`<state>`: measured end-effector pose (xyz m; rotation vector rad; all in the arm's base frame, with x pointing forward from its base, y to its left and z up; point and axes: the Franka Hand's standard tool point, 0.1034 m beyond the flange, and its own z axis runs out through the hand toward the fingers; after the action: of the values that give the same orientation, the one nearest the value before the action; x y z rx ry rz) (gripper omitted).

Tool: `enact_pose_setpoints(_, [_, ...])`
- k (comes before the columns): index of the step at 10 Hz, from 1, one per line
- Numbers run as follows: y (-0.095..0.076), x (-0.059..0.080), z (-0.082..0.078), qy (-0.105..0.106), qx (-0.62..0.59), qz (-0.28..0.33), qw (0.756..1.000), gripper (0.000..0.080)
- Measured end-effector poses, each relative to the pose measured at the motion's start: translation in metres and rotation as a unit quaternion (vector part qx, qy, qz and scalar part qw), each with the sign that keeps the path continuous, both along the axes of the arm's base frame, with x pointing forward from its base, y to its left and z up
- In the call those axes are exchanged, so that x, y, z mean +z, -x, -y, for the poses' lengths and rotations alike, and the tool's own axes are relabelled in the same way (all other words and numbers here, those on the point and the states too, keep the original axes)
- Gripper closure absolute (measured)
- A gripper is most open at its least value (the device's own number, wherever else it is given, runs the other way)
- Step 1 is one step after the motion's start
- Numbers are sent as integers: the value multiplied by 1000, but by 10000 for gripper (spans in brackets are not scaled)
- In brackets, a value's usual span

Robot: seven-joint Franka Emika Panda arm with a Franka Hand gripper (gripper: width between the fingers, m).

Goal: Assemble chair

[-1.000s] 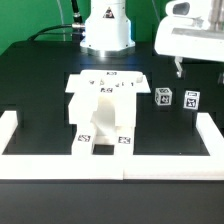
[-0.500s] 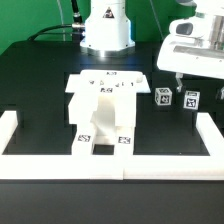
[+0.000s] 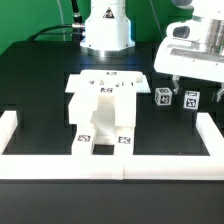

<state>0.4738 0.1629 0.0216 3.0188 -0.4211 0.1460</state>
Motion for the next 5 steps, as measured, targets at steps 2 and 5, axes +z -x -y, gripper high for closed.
enact_pose_setpoints(2, [1,-1,1,1,-1,-1,1000,150])
enact_pose_setpoints(5, [0,-1,2,1,-1,-1,1000,413])
